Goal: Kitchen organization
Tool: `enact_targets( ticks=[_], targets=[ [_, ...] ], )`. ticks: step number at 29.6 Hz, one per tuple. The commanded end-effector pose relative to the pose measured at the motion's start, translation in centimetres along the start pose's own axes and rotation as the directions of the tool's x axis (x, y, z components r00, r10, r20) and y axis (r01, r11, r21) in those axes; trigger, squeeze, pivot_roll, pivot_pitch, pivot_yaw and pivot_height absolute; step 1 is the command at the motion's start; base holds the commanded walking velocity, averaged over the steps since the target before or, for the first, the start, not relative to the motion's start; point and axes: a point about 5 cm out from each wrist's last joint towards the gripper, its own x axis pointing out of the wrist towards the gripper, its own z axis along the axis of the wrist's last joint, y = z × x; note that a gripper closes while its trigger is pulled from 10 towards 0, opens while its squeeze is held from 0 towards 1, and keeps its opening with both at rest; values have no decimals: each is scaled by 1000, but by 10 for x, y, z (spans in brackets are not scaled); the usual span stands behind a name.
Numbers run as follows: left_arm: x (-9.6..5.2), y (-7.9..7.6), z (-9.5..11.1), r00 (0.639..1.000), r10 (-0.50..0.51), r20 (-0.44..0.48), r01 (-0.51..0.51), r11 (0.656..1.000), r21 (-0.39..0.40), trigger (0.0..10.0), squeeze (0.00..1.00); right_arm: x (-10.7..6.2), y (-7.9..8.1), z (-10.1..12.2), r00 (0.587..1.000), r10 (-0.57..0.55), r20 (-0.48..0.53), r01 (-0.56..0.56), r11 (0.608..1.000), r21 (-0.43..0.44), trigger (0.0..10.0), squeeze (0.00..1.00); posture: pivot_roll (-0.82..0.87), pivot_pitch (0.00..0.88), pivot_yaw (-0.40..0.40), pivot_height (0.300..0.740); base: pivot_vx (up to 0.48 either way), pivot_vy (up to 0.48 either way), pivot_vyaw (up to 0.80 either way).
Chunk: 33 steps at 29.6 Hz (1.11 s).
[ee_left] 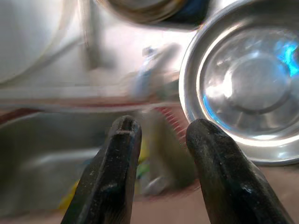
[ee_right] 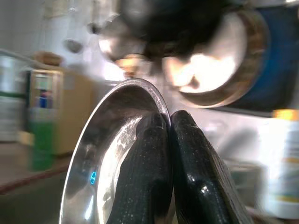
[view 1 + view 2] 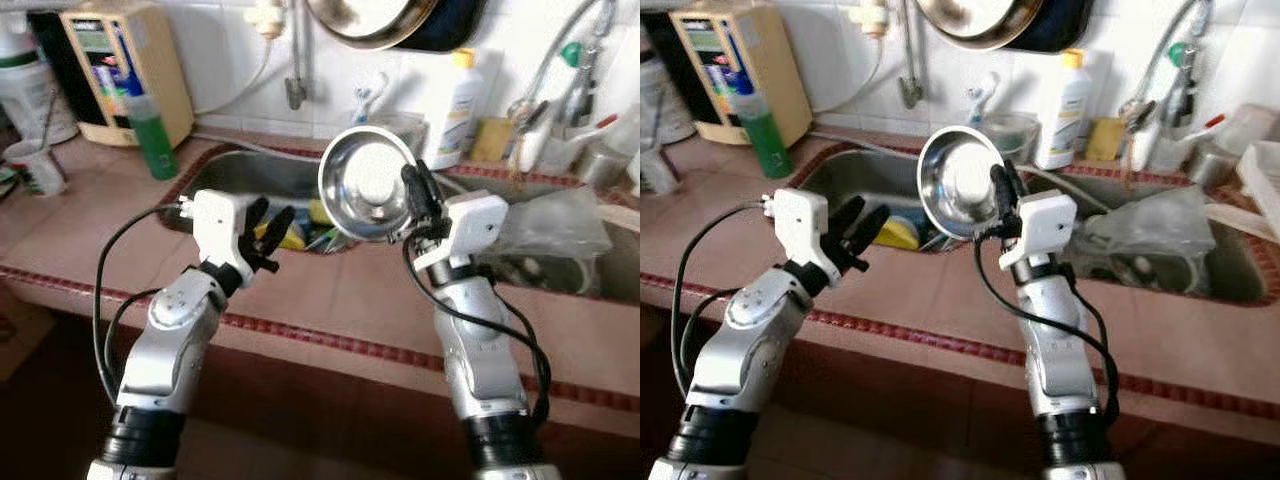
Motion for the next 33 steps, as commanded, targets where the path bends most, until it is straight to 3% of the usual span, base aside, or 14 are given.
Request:
enact_targets(
  ticks=[1, 5, 10, 16, 23, 33],
  targets=[
    [1, 1, 3, 1000, 2, 4, -2, 1000, 2, 10000, 0, 4, 2, 6, 1000, 14, 27, -14, 1000, -7, 10000, 0, -46, 0, 40, 740, 0, 480, 0],
    [1, 1, 3, 1000, -2, 2, 2, 1000, 3, 10000, 0, 3, 2, 6, 1000, 14, 24, -14, 1000, -8, 10000, 0, -42, 0, 40, 740, 0, 459, 0],
    [0, -1, 5, 1000, -6, 21, 6, 1000, 9, 10000, 0, 3, 2, 6, 1000, 13, 21, -13, 1000, -6, 10000, 0, -40, 0, 38, 740, 0, 0, 0],
    [0, -3, 3, 1000, -15, 3, 14, 997, 71, 10000, 0, 3, 4, 4, 1000, 19, 12, -19, 1000, -5, 10000, 0, -35, 0, 35, 740, 0, 0, 0],
    [0, -3, 4, 1000, -23, 2, 23, 997, 74, 10000, 0, 3, 2, -1, 1000, 2, -21, -2, 1000, 4, 10000, 0, -33, 0, 30, 740, 0, 0, 0],
    [0, -6, 3, 999, -43, -2, 43, 995, 88, 10000, 0, 4, 0, -1, 999, -2, -32, 2, 1000, 5, 10000, 0, -30, 0, 30, 740, 0, 0, -800]
  ],
)
